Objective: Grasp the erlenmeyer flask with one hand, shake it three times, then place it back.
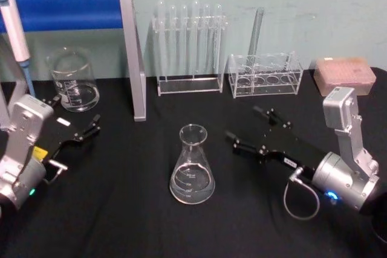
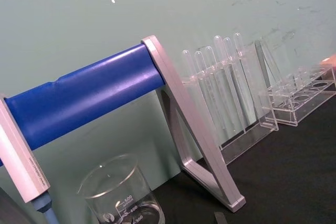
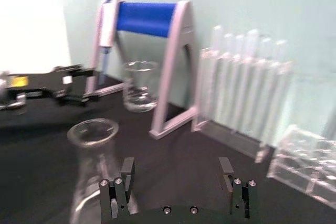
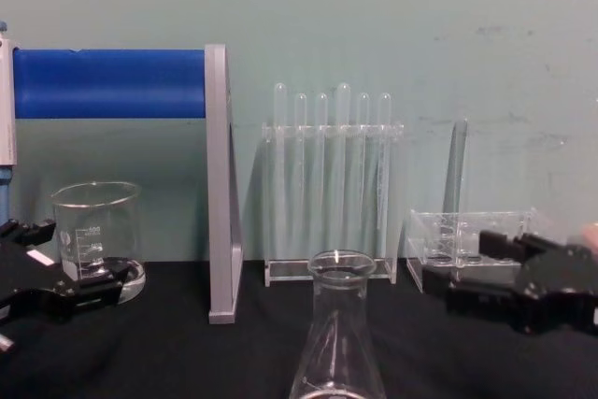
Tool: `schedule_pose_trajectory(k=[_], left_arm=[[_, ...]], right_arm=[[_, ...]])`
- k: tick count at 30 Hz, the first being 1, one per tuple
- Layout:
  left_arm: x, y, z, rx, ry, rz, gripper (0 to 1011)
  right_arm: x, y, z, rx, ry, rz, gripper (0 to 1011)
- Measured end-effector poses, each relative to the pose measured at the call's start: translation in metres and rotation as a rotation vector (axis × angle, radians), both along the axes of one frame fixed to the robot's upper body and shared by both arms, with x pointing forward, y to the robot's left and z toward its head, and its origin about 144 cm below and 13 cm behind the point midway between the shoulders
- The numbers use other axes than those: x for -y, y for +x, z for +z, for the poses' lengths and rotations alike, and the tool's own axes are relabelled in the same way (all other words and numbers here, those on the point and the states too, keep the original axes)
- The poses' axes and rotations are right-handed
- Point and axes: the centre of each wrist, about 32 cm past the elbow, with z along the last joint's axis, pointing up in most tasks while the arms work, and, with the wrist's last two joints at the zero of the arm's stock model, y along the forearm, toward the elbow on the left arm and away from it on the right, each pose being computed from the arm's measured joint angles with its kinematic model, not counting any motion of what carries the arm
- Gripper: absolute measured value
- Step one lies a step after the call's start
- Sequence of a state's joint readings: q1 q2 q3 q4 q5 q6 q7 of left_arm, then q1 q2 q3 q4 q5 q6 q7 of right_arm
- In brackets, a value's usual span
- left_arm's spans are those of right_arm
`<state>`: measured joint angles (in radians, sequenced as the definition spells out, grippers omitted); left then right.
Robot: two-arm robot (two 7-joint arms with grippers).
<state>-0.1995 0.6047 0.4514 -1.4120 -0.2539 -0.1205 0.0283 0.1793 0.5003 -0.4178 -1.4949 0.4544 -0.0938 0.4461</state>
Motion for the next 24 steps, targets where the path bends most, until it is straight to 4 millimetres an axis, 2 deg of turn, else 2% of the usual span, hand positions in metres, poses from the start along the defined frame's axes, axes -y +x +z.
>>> schedule_pose_trajectory(k=[13, 24], left_arm=[[0.0, 0.0, 0.0, 0.0, 0.0, 0.0, 1001], [0.0, 0.0, 0.0, 0.0, 0.0, 0.0, 1001]], right_arm=[[-0.027, 0.008, -0.002, 0.103, -0.007, -0.188, 1000], [-0.038, 0.018, -0.009, 0.067, -0.046, -0.35, 1000]])
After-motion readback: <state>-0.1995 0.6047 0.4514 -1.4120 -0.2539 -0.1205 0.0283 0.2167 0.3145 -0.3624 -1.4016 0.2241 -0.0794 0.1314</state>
